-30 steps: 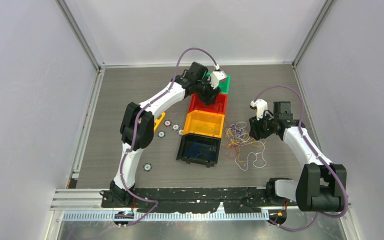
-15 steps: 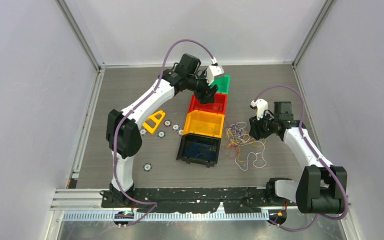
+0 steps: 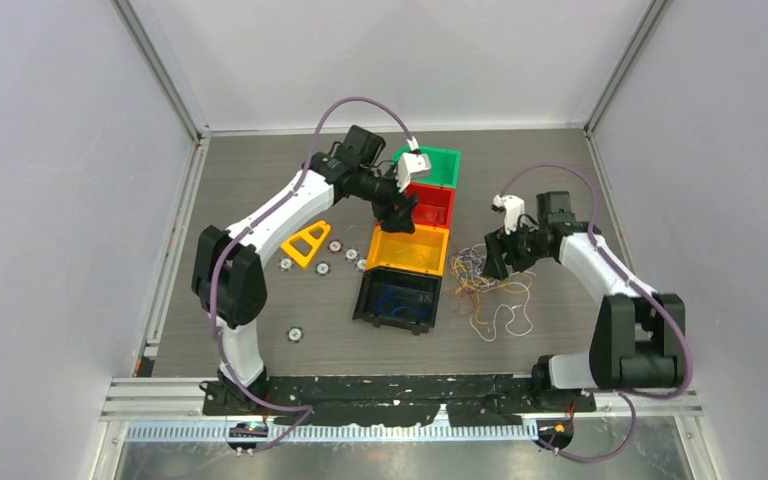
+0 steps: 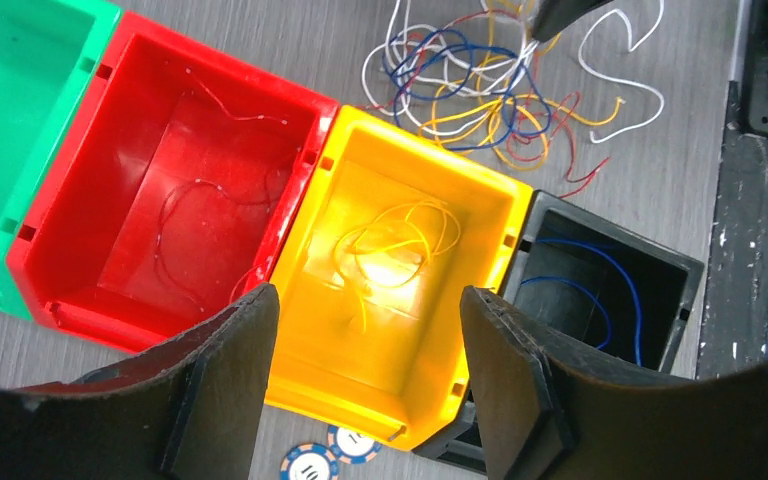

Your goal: Untangle the cables

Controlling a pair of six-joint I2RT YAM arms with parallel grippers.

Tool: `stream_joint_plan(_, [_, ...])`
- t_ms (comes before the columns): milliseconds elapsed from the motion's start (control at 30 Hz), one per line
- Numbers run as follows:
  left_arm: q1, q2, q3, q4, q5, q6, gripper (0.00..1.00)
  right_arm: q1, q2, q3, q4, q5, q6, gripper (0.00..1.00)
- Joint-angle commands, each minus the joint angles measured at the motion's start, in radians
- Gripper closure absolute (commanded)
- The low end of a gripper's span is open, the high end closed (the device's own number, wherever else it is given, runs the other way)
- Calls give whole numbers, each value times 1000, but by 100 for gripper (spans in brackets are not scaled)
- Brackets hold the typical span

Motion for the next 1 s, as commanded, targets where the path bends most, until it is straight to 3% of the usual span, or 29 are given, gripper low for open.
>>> stream_joint_plan(0, [-4,-118,-45,134,59,-9,32,53,134,87,-29,40,27,28])
stream_joint_plan(67, [-5,-124,-48,140,56,-17,32,60,183,112,-51,42,-1,45])
stream_joint_plan(100, [-5,-126,-48,139,60,-19,32,60,192,127,-71,43,-10,64])
stream_joint_plan(200, [-5,-144,-62,156,108,-33,33,35,141,147,-105,9,-64,91])
stream_joint_plan(467, [-107,-222,-177,434,136,-75,30,-11,-138,226,-240,-205,-108,94])
stream_joint_plan(700, [-216,-142,-89,639,128,-200,26,-10,-249,297,-337,-251,-95,95])
stream_joint_plan(967, [-282,-7,25,588,167,-211,44,-10,-315,326,-354,-259,-97,93])
